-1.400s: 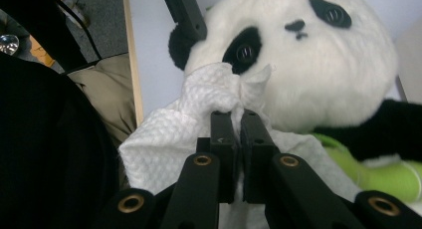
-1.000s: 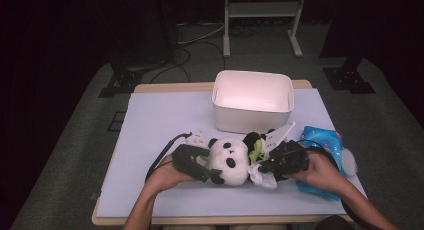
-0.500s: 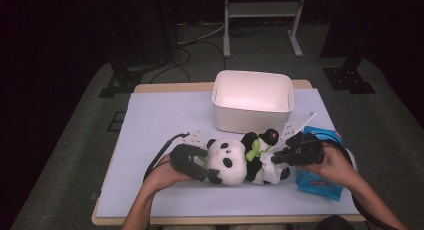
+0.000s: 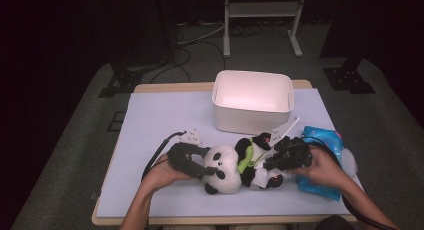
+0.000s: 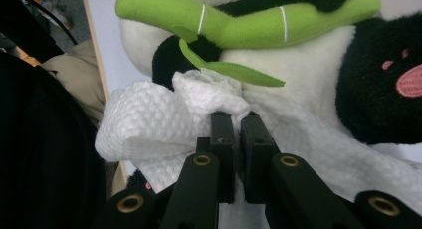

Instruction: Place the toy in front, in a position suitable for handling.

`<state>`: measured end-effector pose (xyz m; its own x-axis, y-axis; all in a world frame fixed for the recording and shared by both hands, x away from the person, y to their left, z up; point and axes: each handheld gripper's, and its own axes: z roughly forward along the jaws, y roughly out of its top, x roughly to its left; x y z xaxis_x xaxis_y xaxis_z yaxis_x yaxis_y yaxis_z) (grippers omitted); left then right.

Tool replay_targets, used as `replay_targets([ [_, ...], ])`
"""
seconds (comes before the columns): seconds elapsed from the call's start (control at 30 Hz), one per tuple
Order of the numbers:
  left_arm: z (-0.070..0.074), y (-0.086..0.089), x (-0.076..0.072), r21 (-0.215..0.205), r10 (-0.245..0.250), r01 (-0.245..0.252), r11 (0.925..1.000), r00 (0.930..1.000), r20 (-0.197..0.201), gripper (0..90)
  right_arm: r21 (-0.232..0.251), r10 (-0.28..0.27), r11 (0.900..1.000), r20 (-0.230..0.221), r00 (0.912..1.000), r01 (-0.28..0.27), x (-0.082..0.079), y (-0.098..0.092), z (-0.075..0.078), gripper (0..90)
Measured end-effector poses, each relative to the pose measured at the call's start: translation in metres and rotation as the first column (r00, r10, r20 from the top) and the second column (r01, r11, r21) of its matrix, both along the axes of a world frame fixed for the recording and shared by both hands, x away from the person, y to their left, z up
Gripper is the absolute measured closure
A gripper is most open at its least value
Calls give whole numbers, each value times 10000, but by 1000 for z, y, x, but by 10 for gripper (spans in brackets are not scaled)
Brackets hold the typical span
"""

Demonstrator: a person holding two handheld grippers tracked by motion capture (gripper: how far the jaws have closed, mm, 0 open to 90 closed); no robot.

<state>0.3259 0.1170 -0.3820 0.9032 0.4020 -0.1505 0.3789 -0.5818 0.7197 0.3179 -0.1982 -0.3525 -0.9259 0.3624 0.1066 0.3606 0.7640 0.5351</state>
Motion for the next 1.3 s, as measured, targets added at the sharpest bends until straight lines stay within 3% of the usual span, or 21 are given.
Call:
replay_targets([
  [0.37,-5,-4,0,172,-118,118,9998,9999,-26,202,-28,-108,9999,289,9995,109,2,-4,8,858],
  [0.63,-5,-3,0,214,-139,139,9997,9999,-36,201,147,-600,9981,-47,9982,600,10,-20,0,858],
  [0.87,-4,-4,-1,253,-160,160,9996,9999,5,201,119,-715,9974,-77,9974,716,9,-28,-4,857],
  [1.03,-4,-4,-1,262,-162,162,9995,9999,4,201,146,-1101,9938,-61,9939,1102,12,-37,-3,857],
  [1.3,-4,-4,-1,253,-168,168,9995,9999,7,201,119,-1098,9939,2,9940,1097,13,-37,-3,857],
])
